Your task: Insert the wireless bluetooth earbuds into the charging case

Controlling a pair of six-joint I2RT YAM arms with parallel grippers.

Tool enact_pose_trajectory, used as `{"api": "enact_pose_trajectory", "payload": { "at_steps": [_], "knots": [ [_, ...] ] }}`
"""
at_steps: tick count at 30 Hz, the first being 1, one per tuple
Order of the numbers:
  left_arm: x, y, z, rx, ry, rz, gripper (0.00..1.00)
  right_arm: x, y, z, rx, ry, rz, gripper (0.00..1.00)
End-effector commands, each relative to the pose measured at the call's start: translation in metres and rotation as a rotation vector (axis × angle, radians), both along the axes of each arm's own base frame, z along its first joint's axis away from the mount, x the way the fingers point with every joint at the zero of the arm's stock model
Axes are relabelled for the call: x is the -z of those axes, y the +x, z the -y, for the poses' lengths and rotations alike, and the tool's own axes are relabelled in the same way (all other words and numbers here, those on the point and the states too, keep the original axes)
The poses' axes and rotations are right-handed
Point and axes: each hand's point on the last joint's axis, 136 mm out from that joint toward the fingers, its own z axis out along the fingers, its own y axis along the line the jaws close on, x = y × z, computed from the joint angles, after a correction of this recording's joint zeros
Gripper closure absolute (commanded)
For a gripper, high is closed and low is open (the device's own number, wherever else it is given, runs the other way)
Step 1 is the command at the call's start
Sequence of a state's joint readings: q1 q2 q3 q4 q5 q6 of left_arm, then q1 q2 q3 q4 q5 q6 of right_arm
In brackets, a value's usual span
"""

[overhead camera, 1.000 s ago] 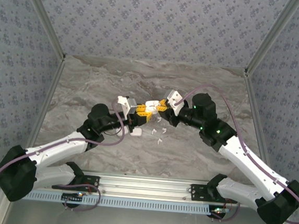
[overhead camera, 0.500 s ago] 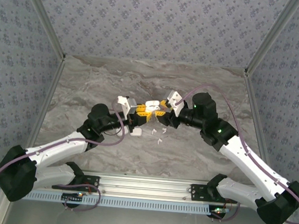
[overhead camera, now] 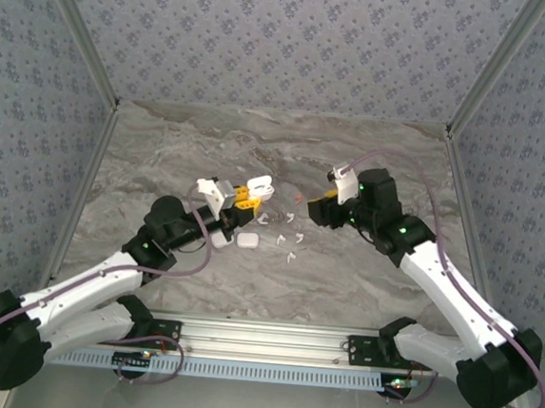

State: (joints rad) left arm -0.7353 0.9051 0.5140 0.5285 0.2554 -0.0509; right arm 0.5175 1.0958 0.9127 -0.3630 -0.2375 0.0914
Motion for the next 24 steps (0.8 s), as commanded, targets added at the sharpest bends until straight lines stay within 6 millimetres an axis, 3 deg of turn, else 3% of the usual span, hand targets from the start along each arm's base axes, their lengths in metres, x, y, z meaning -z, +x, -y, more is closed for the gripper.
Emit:
{"api": "enact_pose_trajectory", "payload": {
  "at_steps": [1, 4, 9, 17, 24],
  "knots": [
    [0.006, 0.001, -0.013, -0.069, 0.047, 0.019, 1.00, 0.064, -0.019, 0.003, 0.054, -0.052, -0.246, 0.47],
    [0.008, -0.002, -0.020, -0.092, 0.049, 0.025, 1.00, 0.103, -0.029, -0.005, 0.034, -0.109, -0.354, 0.50],
    [0.008, -0.004, -0.025, -0.102, 0.047, 0.031, 1.00, 0.143, -0.041, -0.030, -0.063, -0.164, -0.439, 0.53],
    [0.004, -0.005, -0.024, -0.094, 0.042, 0.031, 1.00, 0.177, -0.040, -0.050, -0.147, -0.228, -0.496, 0.55],
    [0.004, -0.005, -0.023, -0.092, 0.038, 0.029, 1.00, 0.189, -0.034, -0.055, -0.157, -0.259, -0.502, 0.56]
  ]
}}
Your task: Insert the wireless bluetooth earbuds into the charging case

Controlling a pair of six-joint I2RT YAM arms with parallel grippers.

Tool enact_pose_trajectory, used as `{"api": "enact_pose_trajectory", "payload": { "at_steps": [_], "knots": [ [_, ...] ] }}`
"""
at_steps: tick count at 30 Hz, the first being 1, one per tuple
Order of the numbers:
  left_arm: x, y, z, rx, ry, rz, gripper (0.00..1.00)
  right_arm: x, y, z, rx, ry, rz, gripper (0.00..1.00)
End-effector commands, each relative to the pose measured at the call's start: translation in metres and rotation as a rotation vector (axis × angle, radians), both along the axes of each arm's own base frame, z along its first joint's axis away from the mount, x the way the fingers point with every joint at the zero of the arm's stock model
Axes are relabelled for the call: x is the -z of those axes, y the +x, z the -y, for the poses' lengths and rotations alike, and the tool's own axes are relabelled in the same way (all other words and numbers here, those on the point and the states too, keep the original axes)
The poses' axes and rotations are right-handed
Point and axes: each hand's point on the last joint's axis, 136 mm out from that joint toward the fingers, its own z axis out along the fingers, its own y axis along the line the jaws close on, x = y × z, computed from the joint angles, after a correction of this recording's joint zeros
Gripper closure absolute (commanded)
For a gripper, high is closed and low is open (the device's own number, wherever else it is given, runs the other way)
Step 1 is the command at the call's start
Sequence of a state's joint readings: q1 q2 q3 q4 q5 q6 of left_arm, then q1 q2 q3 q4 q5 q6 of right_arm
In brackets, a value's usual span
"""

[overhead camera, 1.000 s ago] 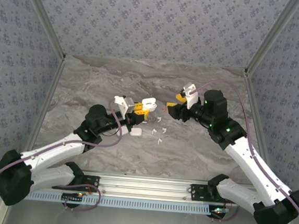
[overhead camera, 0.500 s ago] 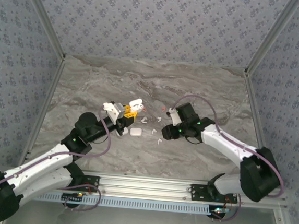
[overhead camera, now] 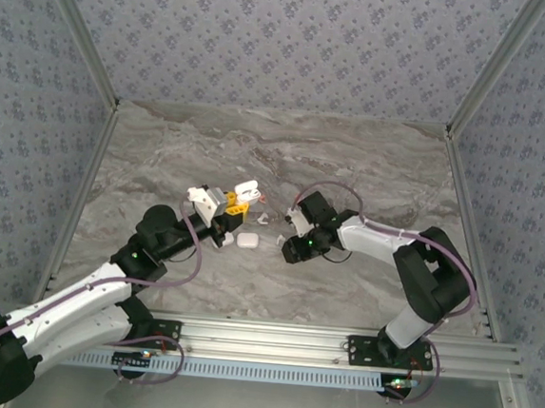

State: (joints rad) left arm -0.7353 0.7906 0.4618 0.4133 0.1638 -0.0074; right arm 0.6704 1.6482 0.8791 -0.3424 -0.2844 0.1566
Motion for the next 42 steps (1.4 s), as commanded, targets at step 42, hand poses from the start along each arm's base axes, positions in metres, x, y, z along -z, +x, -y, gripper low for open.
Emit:
{"api": "enact_pose_trajectory", "payload": {
  "at_steps": [42],
  "knots": [
    [-0.012, -0.001, 0.024, 0.106, -0.059, 0.005, 1.00, -0.239, 0.024, -0.004, -0.032, 0.371, 0.691, 0.79]
  ]
}}
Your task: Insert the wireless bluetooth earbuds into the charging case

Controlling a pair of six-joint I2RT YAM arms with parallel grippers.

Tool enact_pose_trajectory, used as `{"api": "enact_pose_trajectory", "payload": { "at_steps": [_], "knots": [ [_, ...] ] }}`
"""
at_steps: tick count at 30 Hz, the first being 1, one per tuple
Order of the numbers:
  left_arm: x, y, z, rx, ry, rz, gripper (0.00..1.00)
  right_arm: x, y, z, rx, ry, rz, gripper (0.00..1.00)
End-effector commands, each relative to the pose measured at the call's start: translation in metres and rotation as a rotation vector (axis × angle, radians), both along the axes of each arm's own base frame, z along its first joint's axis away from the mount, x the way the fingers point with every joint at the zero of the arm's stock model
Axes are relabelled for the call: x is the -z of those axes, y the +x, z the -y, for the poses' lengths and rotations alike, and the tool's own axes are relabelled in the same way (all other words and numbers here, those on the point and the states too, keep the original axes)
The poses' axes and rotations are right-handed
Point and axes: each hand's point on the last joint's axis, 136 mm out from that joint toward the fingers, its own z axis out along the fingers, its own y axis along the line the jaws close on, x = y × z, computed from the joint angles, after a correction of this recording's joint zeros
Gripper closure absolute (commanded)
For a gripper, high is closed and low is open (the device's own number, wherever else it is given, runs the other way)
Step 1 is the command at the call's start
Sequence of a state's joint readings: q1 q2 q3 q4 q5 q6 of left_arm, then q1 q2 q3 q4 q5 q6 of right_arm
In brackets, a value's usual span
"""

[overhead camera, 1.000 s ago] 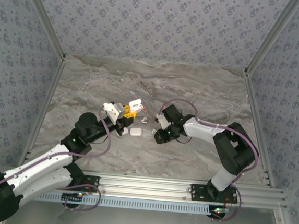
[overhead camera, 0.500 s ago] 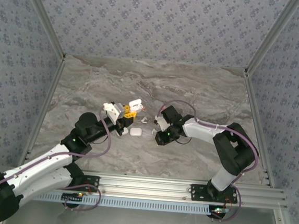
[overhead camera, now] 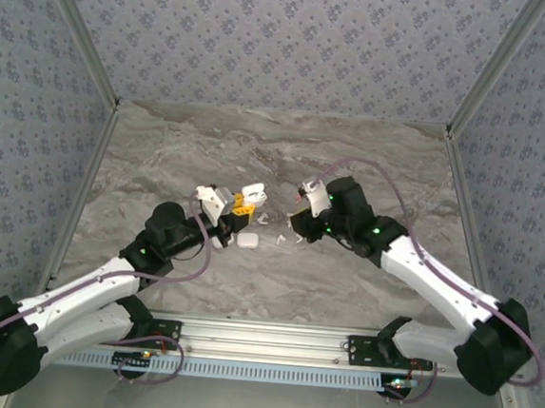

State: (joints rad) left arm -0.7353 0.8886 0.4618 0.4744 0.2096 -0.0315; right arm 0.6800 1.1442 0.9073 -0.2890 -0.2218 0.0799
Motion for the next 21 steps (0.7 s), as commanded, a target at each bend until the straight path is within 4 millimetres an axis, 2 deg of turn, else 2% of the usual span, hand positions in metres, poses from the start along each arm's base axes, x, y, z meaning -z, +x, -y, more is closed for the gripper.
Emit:
{"api": "enact_pose_trajectory", "payload": {
  "at_steps": [1, 5, 9, 12, 17, 21],
  "knots": [
    [-0.029, -0.007, 0.012, 0.073, -0.071, 0.047, 1.00, -0.066, 0.007, 0.000, -0.004, 0.099, 0.200, 0.79],
    [-0.030, -0.010, 0.021, 0.125, -0.074, 0.039, 1.00, -0.113, 0.001, -0.005, -0.045, 0.168, 0.311, 0.79],
    [-0.029, -0.011, 0.027, 0.159, -0.079, 0.028, 1.00, -0.131, -0.005, -0.019, -0.093, 0.189, 0.362, 0.79],
    [-0.030, -0.012, 0.030, 0.180, -0.078, 0.023, 1.00, -0.133, -0.007, -0.032, -0.128, 0.192, 0.372, 0.79],
    [-0.031, -0.013, 0.032, 0.190, -0.078, 0.022, 1.00, -0.123, -0.009, -0.050, -0.172, 0.182, 0.357, 0.79],
    [-0.032, -0.014, 0.033, 0.191, -0.080, 0.025, 1.00, -0.115, -0.011, -0.057, -0.187, 0.173, 0.342, 0.79]
  ]
}}
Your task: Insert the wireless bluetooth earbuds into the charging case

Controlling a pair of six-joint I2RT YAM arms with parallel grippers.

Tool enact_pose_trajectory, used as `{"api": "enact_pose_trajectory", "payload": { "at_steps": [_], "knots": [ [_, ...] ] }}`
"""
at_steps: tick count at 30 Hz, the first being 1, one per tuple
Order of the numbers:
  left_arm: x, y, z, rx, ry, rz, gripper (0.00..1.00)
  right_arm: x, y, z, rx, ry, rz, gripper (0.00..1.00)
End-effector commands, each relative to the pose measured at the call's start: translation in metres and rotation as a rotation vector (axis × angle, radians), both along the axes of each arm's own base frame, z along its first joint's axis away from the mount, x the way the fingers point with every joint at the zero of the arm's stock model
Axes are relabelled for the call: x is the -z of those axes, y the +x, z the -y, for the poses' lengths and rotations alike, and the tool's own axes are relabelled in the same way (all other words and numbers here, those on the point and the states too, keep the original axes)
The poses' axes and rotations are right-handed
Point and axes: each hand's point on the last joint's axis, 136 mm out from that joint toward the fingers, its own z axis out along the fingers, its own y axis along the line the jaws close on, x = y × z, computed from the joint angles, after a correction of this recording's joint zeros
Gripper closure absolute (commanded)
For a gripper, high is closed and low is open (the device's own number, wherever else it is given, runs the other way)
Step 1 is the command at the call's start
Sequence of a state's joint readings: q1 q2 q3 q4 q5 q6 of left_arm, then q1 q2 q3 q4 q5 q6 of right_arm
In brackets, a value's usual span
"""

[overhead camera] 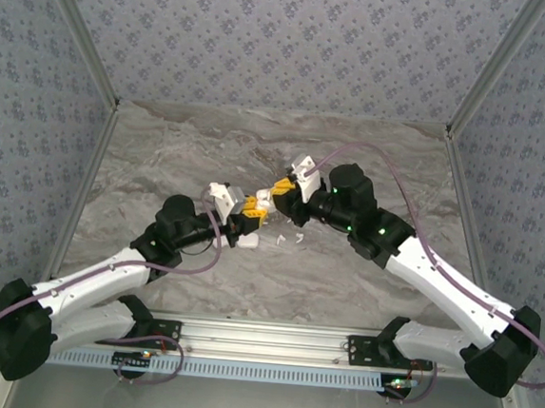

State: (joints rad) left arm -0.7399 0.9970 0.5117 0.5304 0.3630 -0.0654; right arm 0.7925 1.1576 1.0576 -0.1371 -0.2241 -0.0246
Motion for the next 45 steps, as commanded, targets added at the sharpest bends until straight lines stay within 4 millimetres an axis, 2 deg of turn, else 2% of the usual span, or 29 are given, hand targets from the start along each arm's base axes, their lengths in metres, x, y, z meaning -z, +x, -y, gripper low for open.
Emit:
{"api": "enact_pose_trajectory", "payload": {
  "at_steps": [1, 16, 21, 26, 28, 31, 34, 36, 38, 41, 45],
  "knots": [
    [-0.029, -0.005, 0.005, 0.034, -0.064, 0.054, 1.00, -0.016, -0.002, -0.008, -0.028, 0.028, 0.047, 0.79],
    [-0.030, -0.004, 0.006, 0.033, -0.065, 0.057, 1.00, 0.002, -0.010, -0.019, -0.074, -0.003, 0.003, 0.79],
    [-0.031, -0.004, 0.005, 0.031, -0.069, 0.059, 1.00, 0.004, -0.021, -0.022, -0.133, -0.005, -0.027, 0.77],
    [-0.032, -0.004, 0.005, 0.031, -0.079, 0.059, 1.00, 0.001, -0.023, -0.018, -0.143, -0.018, -0.040, 0.75],
    [-0.032, -0.004, 0.005, 0.033, -0.081, 0.058, 1.00, -0.007, -0.023, -0.017, -0.145, -0.004, -0.037, 0.71],
    [-0.033, -0.005, 0.005, 0.034, -0.083, 0.059, 1.00, -0.029, -0.022, -0.010, -0.138, 0.032, -0.014, 0.63],
    [-0.034, -0.005, 0.005, 0.036, -0.087, 0.063, 1.00, -0.052, -0.022, 0.002, -0.131, 0.085, 0.002, 0.53],
    [-0.036, -0.006, 0.005, 0.040, -0.094, 0.066, 1.00, -0.060, -0.017, 0.014, -0.105, 0.118, -0.009, 0.45],
    [-0.037, -0.006, 0.006, 0.044, -0.103, 0.067, 1.00, -0.058, -0.011, 0.026, -0.079, 0.140, -0.045, 0.37],
    [-0.042, -0.009, 0.006, 0.057, -0.119, 0.074, 1.00, -0.045, -0.001, 0.040, -0.053, 0.176, -0.146, 0.23],
    [-0.045, -0.011, 0.008, 0.074, -0.125, 0.078, 1.00, -0.026, -0.001, 0.038, -0.099, 0.231, -0.280, 0.04]
  ]
}}
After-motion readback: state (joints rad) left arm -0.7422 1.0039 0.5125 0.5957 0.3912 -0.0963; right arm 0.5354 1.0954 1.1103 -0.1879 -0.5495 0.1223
